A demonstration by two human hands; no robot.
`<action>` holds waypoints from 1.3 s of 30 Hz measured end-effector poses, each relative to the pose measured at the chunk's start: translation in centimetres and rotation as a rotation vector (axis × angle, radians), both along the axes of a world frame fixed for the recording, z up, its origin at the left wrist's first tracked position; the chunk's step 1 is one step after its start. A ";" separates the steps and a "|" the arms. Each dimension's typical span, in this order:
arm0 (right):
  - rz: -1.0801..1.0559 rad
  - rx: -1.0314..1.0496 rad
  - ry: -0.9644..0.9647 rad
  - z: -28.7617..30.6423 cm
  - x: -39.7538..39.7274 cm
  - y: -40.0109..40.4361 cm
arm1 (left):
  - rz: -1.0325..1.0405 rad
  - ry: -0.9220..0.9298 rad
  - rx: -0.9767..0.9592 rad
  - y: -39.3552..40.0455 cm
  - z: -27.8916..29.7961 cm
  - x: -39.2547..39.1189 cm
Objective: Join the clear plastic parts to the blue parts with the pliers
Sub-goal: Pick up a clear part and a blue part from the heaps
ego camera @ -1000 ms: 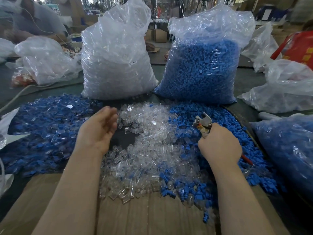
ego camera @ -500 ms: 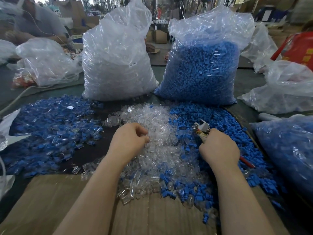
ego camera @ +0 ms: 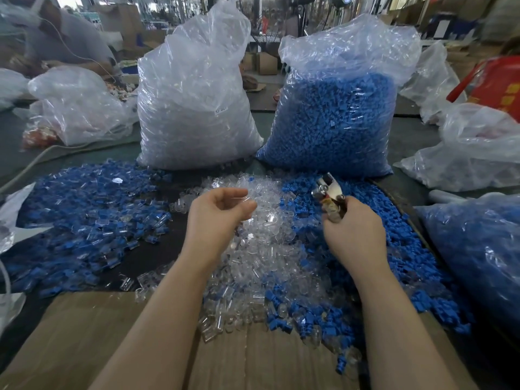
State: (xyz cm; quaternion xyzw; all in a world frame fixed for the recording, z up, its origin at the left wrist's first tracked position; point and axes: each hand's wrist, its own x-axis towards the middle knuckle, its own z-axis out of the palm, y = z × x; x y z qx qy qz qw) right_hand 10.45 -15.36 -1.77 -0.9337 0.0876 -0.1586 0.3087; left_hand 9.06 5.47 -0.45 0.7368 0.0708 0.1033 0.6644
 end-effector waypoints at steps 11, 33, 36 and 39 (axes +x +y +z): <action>0.261 0.423 -0.152 0.8 -0.9 2.8 | -0.047 0.068 -0.349 -2.0 0.1 -0.5; 0.366 0.385 -0.232 1.0 -1.4 3.6 | 0.062 -0.184 0.176 -3.6 0.3 -1.1; 0.367 0.391 -0.234 0.9 -1.3 3.6 | 0.057 -0.204 0.193 -3.9 0.2 -1.1; 0.361 0.385 -0.227 0.8 -1.3 3.5 | 0.044 -0.219 0.197 -4.0 0.2 -1.1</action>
